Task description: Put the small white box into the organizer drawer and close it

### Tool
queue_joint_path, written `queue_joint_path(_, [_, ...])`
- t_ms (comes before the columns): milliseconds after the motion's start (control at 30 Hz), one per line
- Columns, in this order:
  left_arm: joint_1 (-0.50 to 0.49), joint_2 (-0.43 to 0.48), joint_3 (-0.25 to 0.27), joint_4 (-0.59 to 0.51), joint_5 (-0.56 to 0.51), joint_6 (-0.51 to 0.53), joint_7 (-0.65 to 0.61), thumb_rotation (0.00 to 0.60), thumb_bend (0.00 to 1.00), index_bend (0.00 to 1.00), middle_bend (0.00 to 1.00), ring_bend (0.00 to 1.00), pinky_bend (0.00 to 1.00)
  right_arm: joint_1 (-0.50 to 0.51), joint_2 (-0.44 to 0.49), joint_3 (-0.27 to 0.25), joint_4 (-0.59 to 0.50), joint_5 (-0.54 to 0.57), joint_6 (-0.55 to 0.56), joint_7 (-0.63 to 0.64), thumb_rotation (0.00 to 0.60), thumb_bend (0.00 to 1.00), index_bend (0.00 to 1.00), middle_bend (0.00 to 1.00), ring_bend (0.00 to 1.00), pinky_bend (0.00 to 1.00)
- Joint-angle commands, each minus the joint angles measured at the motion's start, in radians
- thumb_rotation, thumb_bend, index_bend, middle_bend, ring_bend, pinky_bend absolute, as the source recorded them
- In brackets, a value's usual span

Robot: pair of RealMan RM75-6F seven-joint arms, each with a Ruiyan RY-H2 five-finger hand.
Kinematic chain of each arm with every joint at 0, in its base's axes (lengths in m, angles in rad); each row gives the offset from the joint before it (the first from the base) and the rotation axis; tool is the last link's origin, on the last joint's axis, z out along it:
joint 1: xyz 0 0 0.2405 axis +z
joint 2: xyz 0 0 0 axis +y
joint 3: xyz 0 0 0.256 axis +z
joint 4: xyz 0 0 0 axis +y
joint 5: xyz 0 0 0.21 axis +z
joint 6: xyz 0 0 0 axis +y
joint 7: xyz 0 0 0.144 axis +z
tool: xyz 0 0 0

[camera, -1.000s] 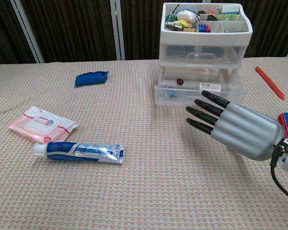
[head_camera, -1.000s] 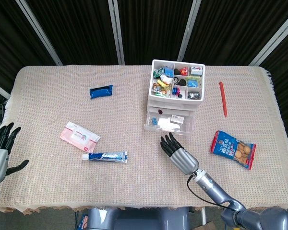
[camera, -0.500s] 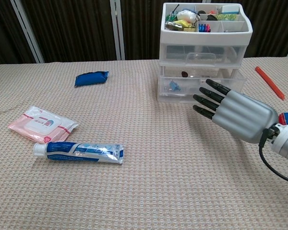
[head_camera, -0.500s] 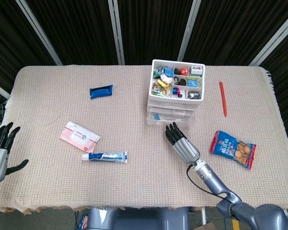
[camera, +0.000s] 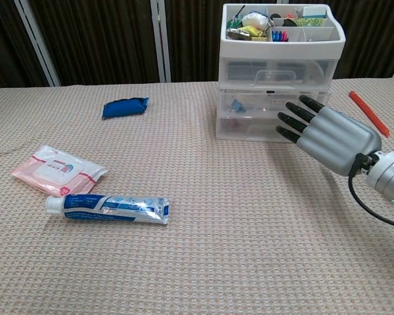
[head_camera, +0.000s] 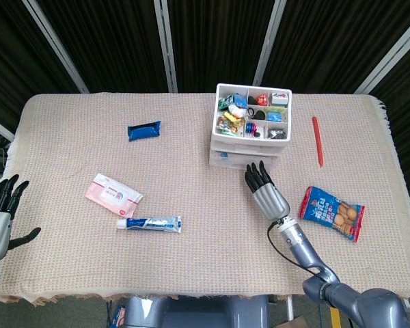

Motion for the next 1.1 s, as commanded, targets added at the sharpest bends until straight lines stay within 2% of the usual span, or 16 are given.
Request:
queue_joint_path(33, [0.0,0.0,0.0,0.0,-0.001,-0.001,0.0,0.6,0.15,0.09,0.0,0.0,0.0,0.009,-0.008,0.014,0.009,0.022,-0.015,-0.008,0.6,0.24,0.08,0.0,0.0,0.0])
queue_joint_path(433, [0.0,0.001,0.001,-0.001,0.0,-0.001,0.001,0.6,0.15,0.09,0.0,0.0,0.0,0.001,-0.003,0.028,-0.005,0.078,-0.018,-0.027,0.6,0.24,0.08,0.0,0.0,0.0])
queue_joint_path(600, [0.001,0.001,0.001,0.001,0.001,0.0,0.001,0.6,0.15,0.09,0.0,0.0,0.0,-0.035,0.032,0.012,-0.094,0.078,0.027,0.009,0.6,0.24,0.08,0.0,0.0,0.0])
queue_joint_path(900, [0.002,-0.002,0.005,0.005,0.013,0.006,0.013,0.6,0.15,0.09,0.0,0.0,0.0,-0.129,0.243,-0.036,-0.497,0.034,0.165,0.173,0.6,0.23,0.08,0.0,0.0,0.0])
queue_joint_path(1100, [0.001,0.0,0.01,0.009,0.013,-0.003,0.029,0.6,0.15,0.08,0.0,0.0,0.0,-0.22,0.404,-0.046,-0.745,0.075,0.235,0.331,0.6,0.15,0.07,0.0,0.0,0.0])
